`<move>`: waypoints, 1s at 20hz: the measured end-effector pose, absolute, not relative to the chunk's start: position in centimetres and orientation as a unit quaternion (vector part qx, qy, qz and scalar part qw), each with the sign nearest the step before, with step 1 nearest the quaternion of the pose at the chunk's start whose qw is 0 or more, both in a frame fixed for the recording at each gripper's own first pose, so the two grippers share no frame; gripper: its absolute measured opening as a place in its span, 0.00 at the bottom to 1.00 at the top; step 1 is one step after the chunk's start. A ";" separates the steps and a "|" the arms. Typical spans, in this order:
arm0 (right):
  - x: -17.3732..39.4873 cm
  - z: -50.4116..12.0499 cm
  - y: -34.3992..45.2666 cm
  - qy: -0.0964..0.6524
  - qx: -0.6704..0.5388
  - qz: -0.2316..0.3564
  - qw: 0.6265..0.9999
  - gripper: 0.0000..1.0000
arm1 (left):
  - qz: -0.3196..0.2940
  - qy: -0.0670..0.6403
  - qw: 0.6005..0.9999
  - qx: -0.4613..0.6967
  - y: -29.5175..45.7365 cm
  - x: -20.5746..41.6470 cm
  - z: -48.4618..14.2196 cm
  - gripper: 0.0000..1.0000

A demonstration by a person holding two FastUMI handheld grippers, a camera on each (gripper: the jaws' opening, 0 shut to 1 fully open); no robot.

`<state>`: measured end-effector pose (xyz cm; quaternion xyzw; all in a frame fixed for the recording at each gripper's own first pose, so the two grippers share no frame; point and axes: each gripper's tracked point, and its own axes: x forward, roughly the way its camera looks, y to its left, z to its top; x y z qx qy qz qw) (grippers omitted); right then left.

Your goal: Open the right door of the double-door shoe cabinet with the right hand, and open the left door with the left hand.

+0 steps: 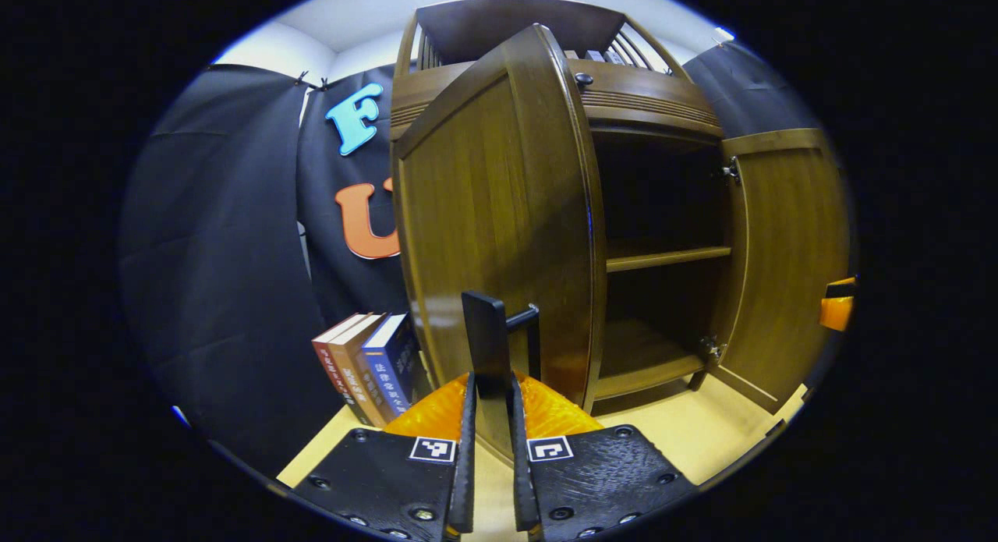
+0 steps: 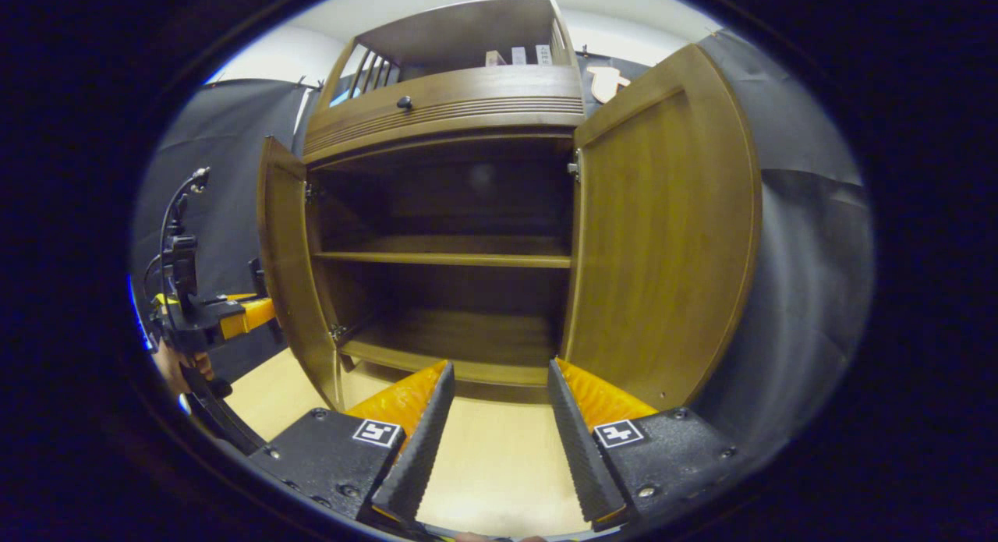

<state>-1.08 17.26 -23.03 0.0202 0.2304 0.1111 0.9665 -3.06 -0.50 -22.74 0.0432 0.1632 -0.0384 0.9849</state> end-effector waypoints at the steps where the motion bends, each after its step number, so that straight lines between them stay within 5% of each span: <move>1: -1.1 -23.1 17.4 0.230 0.020 0.113 0.966 0.76 | -0.031 0.165 0.985 0.043 0.1 -3.3 -22.7 0.19; 10: -1.3 -23.7 18.1 0.237 0.025 0.117 0.964 0.79 | 0.046 0.150 0.986 0.052 6.7 -4.6 -21.6 0.14; 20: -1.0 -23.7 19.4 0.243 0.007 0.124 0.962 0.76 | 0.049 0.161 0.986 0.004 9.9 -6.3 -21.5 0.17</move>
